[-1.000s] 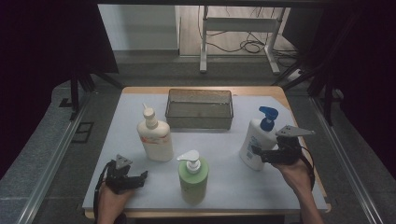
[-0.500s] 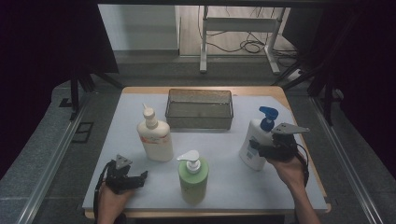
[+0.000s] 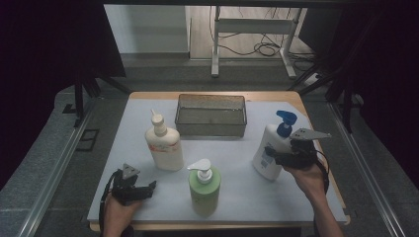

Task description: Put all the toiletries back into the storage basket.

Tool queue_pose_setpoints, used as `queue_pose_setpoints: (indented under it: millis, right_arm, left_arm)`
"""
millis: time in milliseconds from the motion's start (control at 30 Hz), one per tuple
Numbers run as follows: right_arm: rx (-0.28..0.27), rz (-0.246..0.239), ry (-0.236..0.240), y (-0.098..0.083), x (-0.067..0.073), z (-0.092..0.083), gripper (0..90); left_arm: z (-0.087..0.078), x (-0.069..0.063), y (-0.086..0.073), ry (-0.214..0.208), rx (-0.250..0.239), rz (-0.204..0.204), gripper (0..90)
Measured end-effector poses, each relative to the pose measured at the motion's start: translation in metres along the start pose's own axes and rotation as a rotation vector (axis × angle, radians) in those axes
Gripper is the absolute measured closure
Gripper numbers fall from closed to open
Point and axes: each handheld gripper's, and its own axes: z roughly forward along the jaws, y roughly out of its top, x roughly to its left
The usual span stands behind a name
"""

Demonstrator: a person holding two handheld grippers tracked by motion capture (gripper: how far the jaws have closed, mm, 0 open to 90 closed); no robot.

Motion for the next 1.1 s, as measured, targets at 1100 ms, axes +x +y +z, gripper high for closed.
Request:
queue_pose_setpoints:
  millis: [1100]
  right_arm:
    - [-0.012, -0.043, 0.026, 0.062, 0.018, 0.024, 37.0]
  left_arm:
    - [0.0, 0.0, 0.0, 0.0, -0.003, -0.003, 12.0]
